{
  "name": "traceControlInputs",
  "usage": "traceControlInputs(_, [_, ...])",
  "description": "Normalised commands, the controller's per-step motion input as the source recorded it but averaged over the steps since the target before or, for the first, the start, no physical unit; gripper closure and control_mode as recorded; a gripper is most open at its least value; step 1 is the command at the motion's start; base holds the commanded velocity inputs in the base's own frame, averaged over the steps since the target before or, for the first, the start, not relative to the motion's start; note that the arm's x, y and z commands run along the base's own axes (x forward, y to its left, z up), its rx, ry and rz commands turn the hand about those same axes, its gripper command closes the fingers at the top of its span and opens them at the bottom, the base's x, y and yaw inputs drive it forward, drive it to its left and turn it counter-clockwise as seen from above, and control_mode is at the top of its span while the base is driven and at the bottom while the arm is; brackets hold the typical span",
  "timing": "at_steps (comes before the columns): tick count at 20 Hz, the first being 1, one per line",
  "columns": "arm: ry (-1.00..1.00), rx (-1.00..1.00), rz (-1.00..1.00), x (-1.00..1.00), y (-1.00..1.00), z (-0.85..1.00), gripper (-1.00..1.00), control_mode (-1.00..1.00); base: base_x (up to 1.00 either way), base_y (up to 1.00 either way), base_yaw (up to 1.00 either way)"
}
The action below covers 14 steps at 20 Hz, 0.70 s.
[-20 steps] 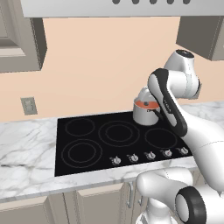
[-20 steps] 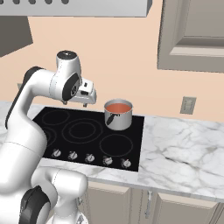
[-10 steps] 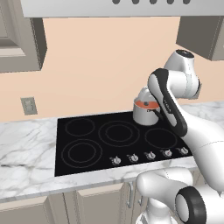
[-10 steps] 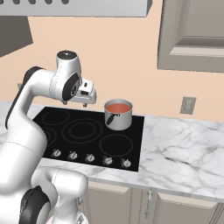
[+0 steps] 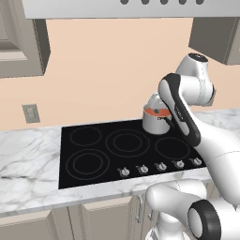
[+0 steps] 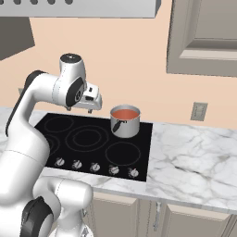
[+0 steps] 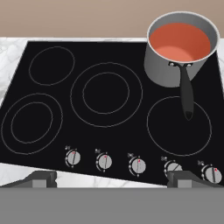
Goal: Wait until the marinara sauce is simmered to a deep red color and then turn off the stove.
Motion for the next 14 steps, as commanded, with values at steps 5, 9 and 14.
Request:
traceControlInputs(5, [0.00, 0.00, 0.00, 0.00, 0.00, 0.00, -1.00, -1.00, 0.00, 0.00, 0.00])
traceControlInputs(9, [0.00, 0.00, 0.00, 0.00, 0.00, 0.00, -1.00, -1.00, 0.00, 0.00, 0.00])
traceControlInputs(14, [0.00, 0.00, 0.00, 0.00, 0.00, 0.00, -1.00, -1.00, 0.00, 0.00, 0.00])
